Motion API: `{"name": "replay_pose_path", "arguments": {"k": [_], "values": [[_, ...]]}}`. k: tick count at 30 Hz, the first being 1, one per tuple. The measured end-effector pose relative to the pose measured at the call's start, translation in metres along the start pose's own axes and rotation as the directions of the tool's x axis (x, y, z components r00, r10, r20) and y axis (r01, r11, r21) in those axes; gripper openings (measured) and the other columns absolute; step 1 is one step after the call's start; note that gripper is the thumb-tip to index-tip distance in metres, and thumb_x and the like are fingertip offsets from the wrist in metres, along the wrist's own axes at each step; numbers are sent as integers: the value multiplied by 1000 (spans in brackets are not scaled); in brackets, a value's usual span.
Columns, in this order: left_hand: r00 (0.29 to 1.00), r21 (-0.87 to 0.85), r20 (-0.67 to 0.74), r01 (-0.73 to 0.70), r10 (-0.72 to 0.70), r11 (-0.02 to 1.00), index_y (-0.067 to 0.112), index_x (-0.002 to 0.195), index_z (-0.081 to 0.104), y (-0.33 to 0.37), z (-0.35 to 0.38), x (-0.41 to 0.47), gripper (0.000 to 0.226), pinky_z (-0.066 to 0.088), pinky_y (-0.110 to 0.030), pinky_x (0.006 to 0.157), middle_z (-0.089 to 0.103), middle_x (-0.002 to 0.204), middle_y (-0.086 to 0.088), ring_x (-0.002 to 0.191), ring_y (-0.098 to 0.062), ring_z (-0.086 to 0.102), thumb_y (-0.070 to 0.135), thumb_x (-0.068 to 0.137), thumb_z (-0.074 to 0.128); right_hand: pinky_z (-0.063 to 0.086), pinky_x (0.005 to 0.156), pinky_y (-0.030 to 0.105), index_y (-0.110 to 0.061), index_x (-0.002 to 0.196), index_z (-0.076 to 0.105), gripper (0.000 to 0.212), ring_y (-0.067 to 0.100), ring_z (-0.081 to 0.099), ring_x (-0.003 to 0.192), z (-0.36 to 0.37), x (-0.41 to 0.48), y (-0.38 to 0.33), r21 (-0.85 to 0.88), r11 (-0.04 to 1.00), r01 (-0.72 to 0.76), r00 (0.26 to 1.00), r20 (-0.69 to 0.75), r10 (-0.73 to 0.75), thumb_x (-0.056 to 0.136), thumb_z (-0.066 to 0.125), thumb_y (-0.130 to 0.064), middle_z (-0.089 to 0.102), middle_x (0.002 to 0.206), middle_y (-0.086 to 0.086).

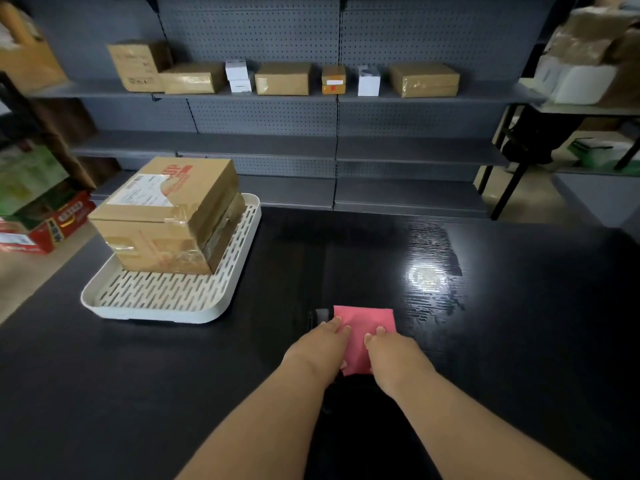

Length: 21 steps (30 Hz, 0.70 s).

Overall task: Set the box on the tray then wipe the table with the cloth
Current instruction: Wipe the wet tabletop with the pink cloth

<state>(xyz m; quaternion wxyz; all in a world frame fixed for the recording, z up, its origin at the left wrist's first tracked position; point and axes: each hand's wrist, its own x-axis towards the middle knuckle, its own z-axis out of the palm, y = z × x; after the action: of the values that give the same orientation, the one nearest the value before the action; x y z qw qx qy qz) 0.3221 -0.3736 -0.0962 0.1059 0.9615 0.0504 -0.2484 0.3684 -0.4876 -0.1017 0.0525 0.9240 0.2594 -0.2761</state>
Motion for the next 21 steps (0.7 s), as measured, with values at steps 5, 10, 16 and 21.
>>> {"name": "replay_pose_path", "arguments": {"k": [5,10,16,21], "values": [[1000,-1,-3,13,-13,1000,16,156,11,-19,-38,52,65,22,-35,118,2,164,-2,150,-24,15,18,100,46,44,102,37,-15,145,38,48,29,49,128,-31,58,17,50,998,38,999,-36,-36,98,46,-19,42,148,9],[1000,33,0,31,-31,999,18,156,10,-42,-69,107,68,22,-35,118,1,164,-2,150,-24,15,19,100,48,43,106,40,-24,152,24,63,30,46,131,-68,118,23,-58,995,86,995,-47,-89,95,52,-22,29,157,4],[997,43,-41,61,-59,997,12,154,18,-64,-105,162,62,27,-37,116,12,162,-5,147,-25,23,17,99,47,42,108,39,-21,152,24,61,30,44,133,-108,176,22,-123,984,127,988,-78,-137,97,51,-22,28,158,5],[993,55,-69,95,-91,994,11,153,22,-78,-126,197,63,26,-34,116,17,161,-6,146,-23,25,14,97,52,44,103,41,-22,152,25,59,31,46,131,-128,214,19,-155,980,125,983,-116,-144,98,48,-20,33,154,3]]}}
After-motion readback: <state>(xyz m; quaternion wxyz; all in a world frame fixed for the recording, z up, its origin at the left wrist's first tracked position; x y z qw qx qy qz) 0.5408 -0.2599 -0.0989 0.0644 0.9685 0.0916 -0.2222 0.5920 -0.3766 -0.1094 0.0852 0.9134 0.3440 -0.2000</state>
